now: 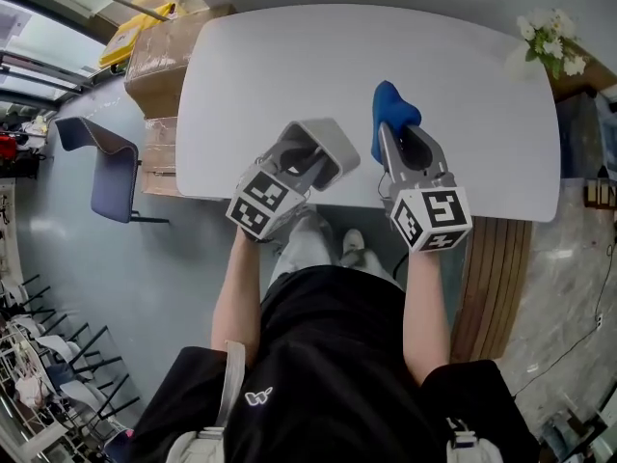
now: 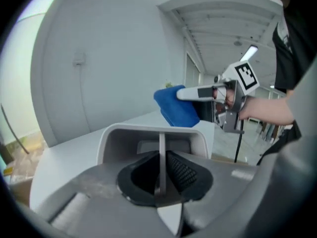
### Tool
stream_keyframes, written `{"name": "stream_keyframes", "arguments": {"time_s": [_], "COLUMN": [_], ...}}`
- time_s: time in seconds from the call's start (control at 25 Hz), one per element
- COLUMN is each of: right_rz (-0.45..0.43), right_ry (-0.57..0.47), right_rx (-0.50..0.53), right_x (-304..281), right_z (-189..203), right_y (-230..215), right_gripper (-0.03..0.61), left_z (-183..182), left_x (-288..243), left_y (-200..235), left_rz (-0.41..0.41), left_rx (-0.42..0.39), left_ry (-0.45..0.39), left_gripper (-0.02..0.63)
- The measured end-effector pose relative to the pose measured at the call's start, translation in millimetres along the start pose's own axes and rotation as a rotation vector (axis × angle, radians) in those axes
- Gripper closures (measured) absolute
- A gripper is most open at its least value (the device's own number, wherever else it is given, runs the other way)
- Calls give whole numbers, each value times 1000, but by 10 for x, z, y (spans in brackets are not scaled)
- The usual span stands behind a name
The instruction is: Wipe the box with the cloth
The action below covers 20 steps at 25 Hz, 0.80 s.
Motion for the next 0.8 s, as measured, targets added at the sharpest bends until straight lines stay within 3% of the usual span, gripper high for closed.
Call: {"name": "stream_keyframes", "arguments": {"time_s": [0.2, 0.44, 0.6, 0.8], "right_rz": [-45, -139, -311, -578], "right_ry": [-38, -91, -97, 5], "right_rx": [25, 92, 212, 376], "right_x": [38, 168, 316, 519], "right_z": [-129, -382, -504, -397], "right_y": [98, 280, 496, 900], "right_gripper": [525, 525, 525, 525], "left_z": [-270, -506, -565, -578], "left_x": [252, 520, 556, 572], "left_y": [-23, -95, -176, -325], "left_rz": [-26, -8, 1, 48], "left_rx": [108, 136, 84, 19], "left_ry": [-190, -347, -345, -314], "left_gripper": [565, 565, 565, 565]}}
Point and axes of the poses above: the fingertips, and each gripper's own axes: x backward along the fingers, y to its left, z out of its underside, the point moved 2 cm from there along x, backward along the fingers, and after that the axes turned 2 degrees about -x, right-handed, at the moved point
